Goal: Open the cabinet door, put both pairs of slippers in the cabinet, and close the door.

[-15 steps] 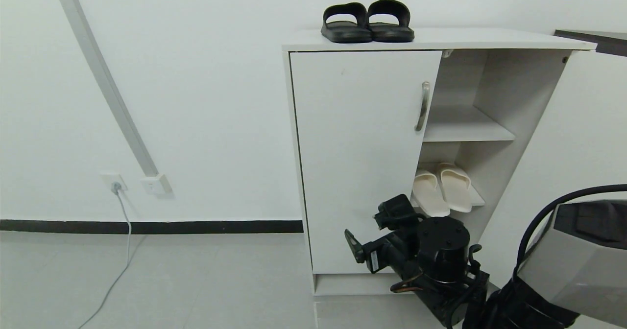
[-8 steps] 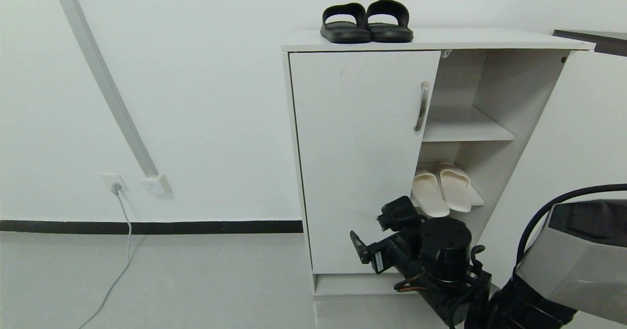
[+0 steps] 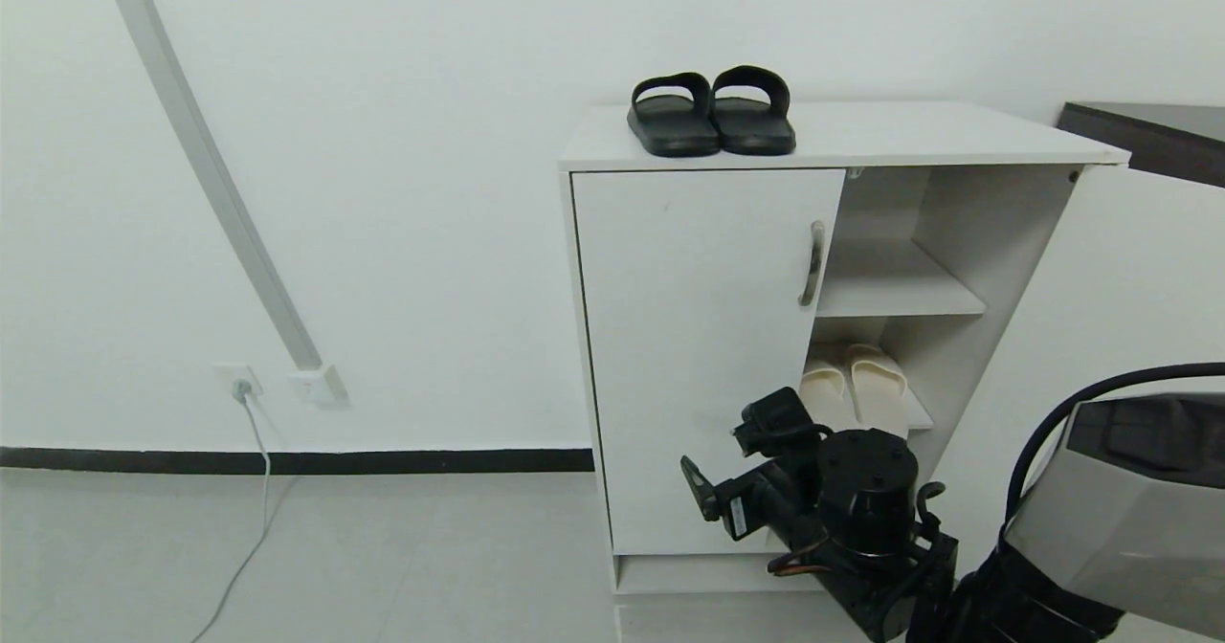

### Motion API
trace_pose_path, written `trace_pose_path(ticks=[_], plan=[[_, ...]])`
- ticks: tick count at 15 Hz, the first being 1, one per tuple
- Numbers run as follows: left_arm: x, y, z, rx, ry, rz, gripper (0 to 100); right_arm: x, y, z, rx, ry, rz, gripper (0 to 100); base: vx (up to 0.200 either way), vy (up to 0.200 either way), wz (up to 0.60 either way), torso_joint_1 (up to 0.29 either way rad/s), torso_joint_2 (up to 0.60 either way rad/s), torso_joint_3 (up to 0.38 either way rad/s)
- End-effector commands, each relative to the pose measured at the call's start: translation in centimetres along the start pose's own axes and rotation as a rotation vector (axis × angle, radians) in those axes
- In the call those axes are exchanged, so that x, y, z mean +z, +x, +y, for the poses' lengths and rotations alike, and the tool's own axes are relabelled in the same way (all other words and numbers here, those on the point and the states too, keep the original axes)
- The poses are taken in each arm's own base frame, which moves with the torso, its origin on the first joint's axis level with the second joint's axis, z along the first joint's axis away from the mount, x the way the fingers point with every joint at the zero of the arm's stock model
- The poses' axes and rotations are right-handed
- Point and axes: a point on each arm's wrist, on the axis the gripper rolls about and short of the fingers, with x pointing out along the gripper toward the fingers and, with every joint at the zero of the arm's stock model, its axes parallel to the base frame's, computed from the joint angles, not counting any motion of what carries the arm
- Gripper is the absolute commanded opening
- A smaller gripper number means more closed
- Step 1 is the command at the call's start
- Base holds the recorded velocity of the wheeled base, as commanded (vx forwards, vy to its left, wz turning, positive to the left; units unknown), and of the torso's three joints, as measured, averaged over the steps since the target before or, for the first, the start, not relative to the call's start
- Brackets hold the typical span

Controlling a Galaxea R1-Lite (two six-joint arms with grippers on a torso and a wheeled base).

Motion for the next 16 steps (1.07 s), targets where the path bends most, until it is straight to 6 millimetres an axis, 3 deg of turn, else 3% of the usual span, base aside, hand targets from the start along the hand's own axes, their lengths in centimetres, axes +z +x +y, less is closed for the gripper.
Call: trace_pose_path(ticks=[1,16], plan=[[-0.01,0.0,0.0,0.001,-0.001,0.001,0,-0.01,-0.02,0.04,0.001,0.0,0.0,100,0.0,0.0,0.0,0.115,-0.45,-0.349],[-0.01,0.0,0.0,0.001,-0.001,0.001,0,-0.12,-0.07,0.02,-0.002,0.001,-0.003,100,0.0,0.0,0.0,0.17,-0.49,-0.32]])
